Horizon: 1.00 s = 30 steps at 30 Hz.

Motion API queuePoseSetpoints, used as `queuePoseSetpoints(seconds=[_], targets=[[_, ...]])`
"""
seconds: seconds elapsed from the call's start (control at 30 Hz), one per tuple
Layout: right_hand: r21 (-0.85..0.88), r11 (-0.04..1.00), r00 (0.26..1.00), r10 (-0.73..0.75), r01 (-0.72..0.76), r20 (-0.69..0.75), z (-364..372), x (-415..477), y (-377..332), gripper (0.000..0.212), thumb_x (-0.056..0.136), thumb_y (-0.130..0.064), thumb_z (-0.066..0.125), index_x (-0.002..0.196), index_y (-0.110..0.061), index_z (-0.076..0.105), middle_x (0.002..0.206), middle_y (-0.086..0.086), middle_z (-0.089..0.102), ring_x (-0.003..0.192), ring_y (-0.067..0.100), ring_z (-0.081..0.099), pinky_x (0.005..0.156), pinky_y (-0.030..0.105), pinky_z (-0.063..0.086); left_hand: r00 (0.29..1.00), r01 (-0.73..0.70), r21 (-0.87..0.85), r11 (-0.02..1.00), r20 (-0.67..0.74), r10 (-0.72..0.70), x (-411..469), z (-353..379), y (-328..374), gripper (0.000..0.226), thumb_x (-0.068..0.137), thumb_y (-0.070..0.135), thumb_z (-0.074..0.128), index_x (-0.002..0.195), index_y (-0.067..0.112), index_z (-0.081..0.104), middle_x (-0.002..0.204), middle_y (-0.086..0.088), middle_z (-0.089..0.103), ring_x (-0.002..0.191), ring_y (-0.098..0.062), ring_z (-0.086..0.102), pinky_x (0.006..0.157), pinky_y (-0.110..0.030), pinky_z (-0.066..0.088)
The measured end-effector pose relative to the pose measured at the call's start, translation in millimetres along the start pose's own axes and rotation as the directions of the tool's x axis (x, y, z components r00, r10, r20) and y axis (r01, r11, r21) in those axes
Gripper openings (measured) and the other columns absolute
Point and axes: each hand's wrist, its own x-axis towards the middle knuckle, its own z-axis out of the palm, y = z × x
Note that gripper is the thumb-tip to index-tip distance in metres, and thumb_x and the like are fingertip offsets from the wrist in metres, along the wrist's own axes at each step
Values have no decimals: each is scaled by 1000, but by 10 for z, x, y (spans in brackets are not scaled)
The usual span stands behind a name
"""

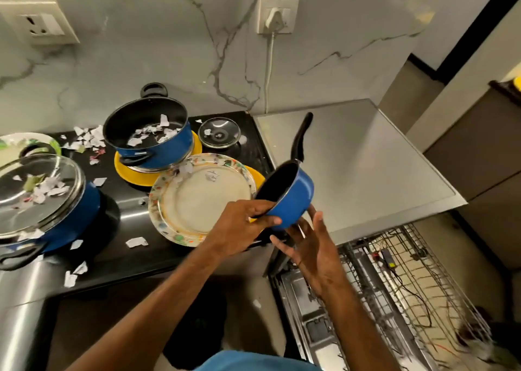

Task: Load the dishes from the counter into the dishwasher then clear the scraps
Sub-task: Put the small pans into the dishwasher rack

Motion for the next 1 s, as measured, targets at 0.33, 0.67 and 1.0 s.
queuePoseSetpoints(seconds=[0.33, 0.67, 1.0], targets=[[81, 996, 999, -37, 39, -20, -1057, -415, -513, 97, 83, -51, 82, 157, -7, 37, 154, 32, 43, 133, 45, 51, 100, 55, 55, 907, 81, -306, 948, 418, 57, 15, 1041, 314, 36, 90, 20, 76, 125, 14, 72, 114, 1, 76, 111, -18, 71, 104, -41, 52], [-310, 949, 937, -158, 57, -311, -2399, -937, -459, 86, 76, -34, 82, 151, -45, 42, 147, 8, 55, 128, 32, 62, 91, 57, 59, 804, -174, 519, 837, 566, -184, 481, 2000, 149, 86, 88, 41, 75, 159, 24, 29, 165, -10, 26, 150, -24, 26, 122, -33, 20], [-706, 661, 890, -125, -255, -438, -3755, -1365, 126, 115, 68, -39, 97, 158, -43, 26, 153, -7, 40, 140, 20, 49, 109, 49, 52, 851, -142, 879, 455, 343, -397, 943, 2391, 63, 77, 91, 19, 68, 155, 14, 26, 130, -13, 59, 118, -32, 59, 96, -46, 53]])
